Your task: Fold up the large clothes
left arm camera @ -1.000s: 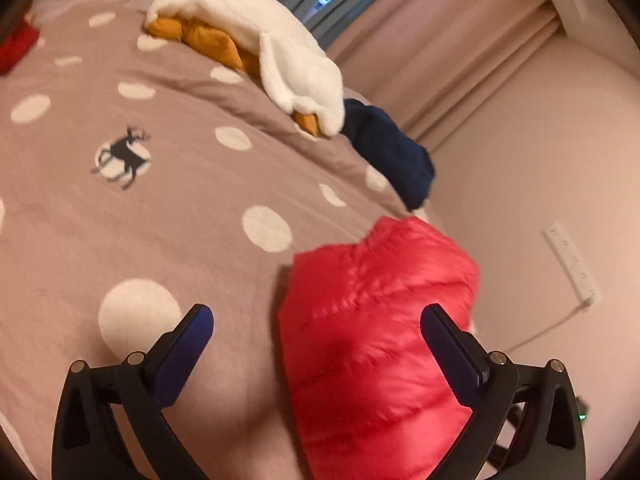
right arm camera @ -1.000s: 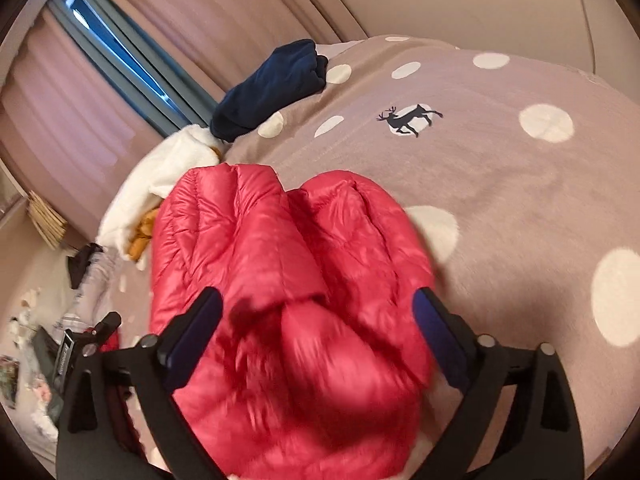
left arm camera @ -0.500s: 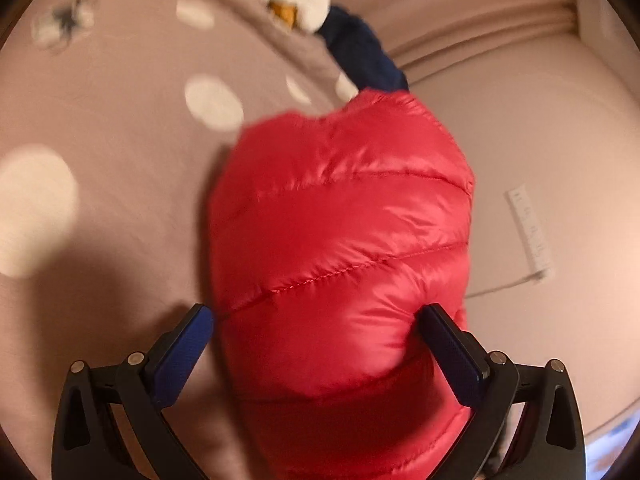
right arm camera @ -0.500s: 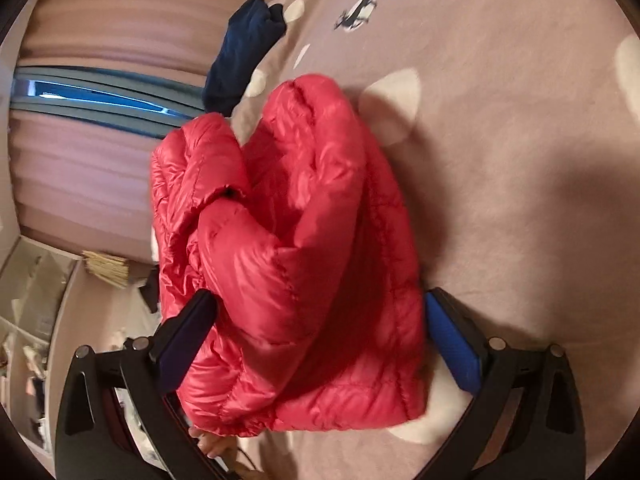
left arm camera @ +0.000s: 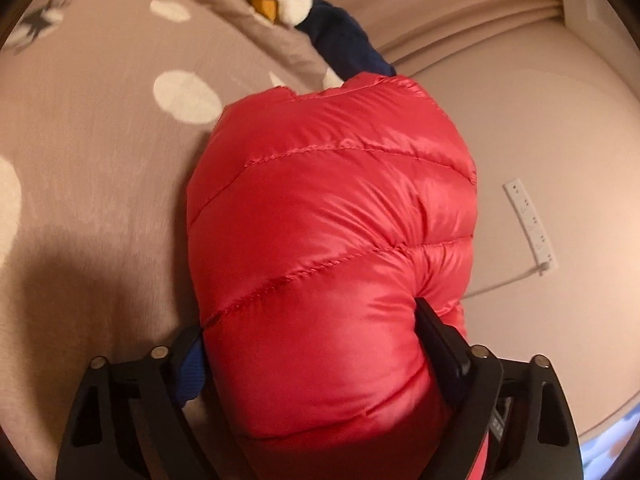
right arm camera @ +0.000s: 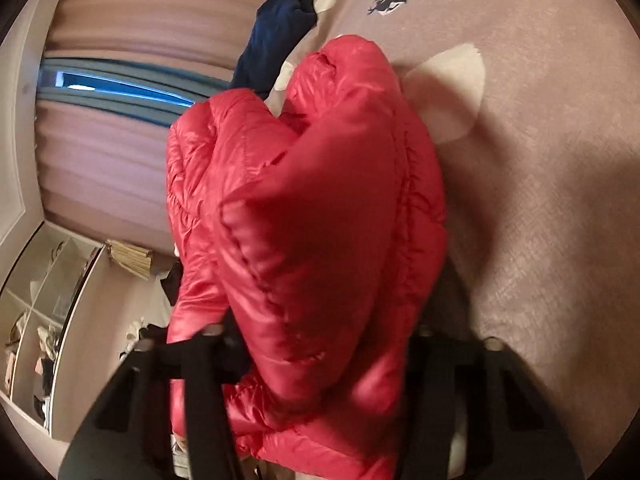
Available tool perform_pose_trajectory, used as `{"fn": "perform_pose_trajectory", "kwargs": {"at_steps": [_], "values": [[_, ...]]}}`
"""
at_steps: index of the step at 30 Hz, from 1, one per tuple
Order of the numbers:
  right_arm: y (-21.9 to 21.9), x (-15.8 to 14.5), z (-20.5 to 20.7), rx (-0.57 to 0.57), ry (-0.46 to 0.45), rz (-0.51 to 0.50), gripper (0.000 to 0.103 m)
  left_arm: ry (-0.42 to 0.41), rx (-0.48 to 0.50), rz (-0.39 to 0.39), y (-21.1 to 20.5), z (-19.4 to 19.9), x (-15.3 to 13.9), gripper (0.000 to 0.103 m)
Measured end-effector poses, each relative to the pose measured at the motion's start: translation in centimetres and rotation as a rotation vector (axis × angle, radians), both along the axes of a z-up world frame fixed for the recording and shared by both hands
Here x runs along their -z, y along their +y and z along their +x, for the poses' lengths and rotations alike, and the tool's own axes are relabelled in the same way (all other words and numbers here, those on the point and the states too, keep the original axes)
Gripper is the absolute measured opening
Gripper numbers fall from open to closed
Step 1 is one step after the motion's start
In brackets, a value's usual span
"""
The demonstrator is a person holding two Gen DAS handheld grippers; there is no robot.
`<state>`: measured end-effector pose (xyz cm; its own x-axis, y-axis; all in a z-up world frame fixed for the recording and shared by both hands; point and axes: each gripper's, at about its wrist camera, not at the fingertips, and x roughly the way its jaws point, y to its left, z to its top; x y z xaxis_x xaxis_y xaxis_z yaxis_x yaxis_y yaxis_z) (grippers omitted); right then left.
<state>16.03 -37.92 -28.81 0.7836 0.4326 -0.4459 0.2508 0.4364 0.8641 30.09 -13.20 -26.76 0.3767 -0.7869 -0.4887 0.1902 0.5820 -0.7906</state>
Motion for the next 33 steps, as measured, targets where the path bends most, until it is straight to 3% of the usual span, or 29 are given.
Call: {"fn": "perform_pose_trajectory", "kwargs": {"at_steps": [11,16,19,21,23,25,28,31,33], "values": [[2.1,-3.6,-1.0,-0.059,-0.172,-0.089,0.033,-0.132,-0.022,0.068,0.7,-1.0,-4.3,0.084],[2.0,-5.9,-1.1,-0.062,-0.262,-0.062,0.031,-0.225,-0.041,0.095,1.3,-2.0,-6.6,0.083],[2.5,-7.9,-1.2,-0.073,-0.320,-0.081,0.031,-0.238,-0.058,0.066,2.0,-2.4,-7.2,0.082],[2.5,-8.8,-1.2,-0.093,-0.312,-0.123,0.031,-0.239,-0.060,0.068,2.4,-2.5,-7.1,0.082],[2.6,-9.0,-1.1,-0.104,-0.296,-0.119,0.031,-0.190,-0.064,0.046,2.8,-2.1,-5.8,0.082],[2.6,-8.2,-0.5,-0.104,-0.261,-0.108,0.034,-0.110,-0.072,0.047,3.3,-1.6,-3.7,0.082],[3.2,-6.7,0.2,-0.121,-0.124,-0.166,0.044,-0.072,-0.080,0.042,4.2,-1.9,-1.4,0.083],[3.8,-5.7,0.1,-0.118,-0.035,-0.245,0.069,-0.083,-0.068,0.043,4.3,-2.0,-1.2,0.083],[3.6,-5.3,0.0,-0.087,-0.003,-0.275,0.091,-0.088,-0.061,0.055,4.0,-1.7,-1.2,0.083]]}}
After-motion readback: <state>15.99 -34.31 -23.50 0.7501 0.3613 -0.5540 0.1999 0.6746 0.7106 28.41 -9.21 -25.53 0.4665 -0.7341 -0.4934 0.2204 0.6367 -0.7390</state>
